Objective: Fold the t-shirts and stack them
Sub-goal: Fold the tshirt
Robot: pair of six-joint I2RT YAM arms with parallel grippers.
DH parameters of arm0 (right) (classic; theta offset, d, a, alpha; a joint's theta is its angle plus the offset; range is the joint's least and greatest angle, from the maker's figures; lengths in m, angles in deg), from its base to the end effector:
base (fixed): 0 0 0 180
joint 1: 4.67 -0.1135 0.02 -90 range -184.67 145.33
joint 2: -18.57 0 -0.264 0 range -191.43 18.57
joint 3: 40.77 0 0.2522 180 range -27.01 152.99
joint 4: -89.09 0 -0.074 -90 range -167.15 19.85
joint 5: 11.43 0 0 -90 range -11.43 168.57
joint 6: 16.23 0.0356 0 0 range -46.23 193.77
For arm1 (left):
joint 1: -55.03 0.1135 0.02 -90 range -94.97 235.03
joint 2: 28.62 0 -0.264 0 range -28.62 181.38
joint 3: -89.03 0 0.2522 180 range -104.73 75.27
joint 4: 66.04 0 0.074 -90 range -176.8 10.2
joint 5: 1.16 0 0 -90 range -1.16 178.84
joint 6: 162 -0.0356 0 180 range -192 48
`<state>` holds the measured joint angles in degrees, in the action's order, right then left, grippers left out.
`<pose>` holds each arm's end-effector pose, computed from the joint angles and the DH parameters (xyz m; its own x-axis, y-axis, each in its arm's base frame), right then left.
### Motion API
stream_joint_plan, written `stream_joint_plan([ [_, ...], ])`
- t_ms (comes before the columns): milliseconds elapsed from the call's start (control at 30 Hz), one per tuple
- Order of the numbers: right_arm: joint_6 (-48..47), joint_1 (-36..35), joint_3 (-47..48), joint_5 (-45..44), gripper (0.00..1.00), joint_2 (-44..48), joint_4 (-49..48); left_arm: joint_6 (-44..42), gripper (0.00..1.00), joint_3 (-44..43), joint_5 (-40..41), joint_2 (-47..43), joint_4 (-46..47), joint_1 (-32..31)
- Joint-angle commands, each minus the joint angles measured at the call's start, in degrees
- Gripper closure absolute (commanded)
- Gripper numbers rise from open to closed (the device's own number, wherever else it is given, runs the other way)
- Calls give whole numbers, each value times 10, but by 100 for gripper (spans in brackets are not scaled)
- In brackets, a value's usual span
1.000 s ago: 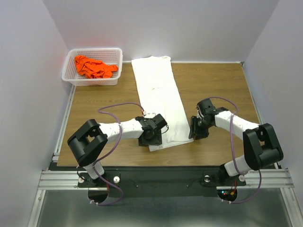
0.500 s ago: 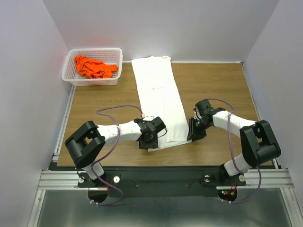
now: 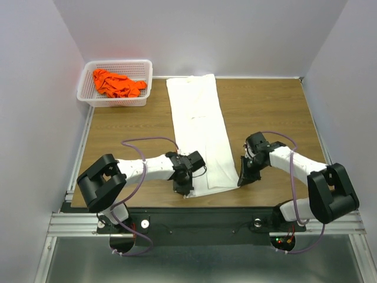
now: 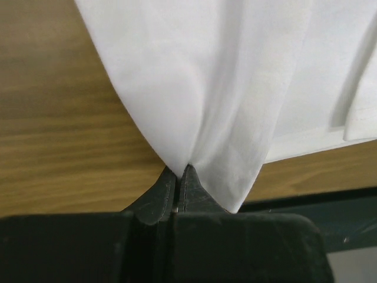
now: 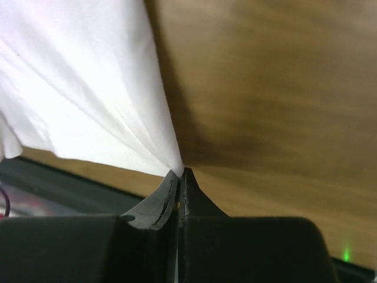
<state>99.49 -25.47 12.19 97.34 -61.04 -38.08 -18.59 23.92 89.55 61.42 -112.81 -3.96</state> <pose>0.1992 0.0879 0.1542 -0.9978 0.0605 -0.0272 0.0465 0.9301 0.3643 0.1463 -0.2426 0.1671 -0.9781 0.0688 -0.1966 0.1169 0.9624 -0.2451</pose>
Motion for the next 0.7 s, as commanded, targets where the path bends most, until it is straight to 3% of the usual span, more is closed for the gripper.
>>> stream_joint_plan([
  [0, -5, -12, 26, 28, 99, 47, 118, -23, 100, 11, -69, -36, -79, -32],
  [133, -12, -12, 89, 13, 99, 53, 148, -51, 100, -32, -42, -50, -110, -18],
  [400, 7, -12, 285, -44, 99, -52, 131, -155, 100, -141, 17, -33, -107, 140],
  [667, -31, -8, 482, -105, 99, -213, 113, -275, 100, -317, 110, 95, -65, 262],
])
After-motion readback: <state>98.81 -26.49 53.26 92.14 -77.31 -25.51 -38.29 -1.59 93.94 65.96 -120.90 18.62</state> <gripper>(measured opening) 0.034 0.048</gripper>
